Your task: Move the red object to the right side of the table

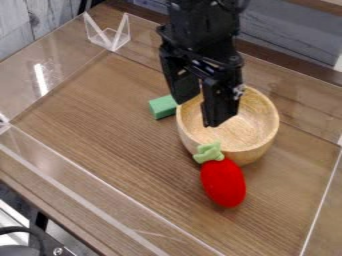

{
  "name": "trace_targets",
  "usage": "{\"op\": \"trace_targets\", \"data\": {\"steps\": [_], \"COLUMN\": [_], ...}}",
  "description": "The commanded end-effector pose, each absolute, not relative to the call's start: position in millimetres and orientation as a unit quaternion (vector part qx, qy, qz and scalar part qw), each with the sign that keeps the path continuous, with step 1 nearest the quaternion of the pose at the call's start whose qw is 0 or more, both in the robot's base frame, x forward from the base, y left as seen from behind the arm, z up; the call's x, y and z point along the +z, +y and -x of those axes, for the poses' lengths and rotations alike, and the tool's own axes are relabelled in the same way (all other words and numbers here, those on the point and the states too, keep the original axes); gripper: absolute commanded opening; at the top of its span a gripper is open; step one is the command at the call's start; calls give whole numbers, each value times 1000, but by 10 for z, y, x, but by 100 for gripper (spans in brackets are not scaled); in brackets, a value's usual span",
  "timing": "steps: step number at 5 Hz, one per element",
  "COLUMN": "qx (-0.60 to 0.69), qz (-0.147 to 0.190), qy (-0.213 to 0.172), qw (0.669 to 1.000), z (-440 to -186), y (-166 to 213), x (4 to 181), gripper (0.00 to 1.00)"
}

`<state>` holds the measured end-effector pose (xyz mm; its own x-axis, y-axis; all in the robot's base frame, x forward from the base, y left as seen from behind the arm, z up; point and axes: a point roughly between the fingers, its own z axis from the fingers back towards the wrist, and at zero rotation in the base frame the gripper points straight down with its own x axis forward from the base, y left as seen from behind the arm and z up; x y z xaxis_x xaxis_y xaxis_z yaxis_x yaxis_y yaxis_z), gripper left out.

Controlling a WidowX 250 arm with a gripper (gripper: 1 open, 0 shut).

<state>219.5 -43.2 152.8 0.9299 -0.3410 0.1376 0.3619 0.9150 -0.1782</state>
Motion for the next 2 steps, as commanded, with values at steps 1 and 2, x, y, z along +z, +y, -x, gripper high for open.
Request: {"op": "trace_targets", "data": {"steps": [1,2], "qx": [-191,-198], "qz": [98,97], "qy": [-72,-68], "qw": [974,973], "z": [-2233,-2258], "y": [-506,-586], "x": [1614,1585], "gripper": [100,100]}}
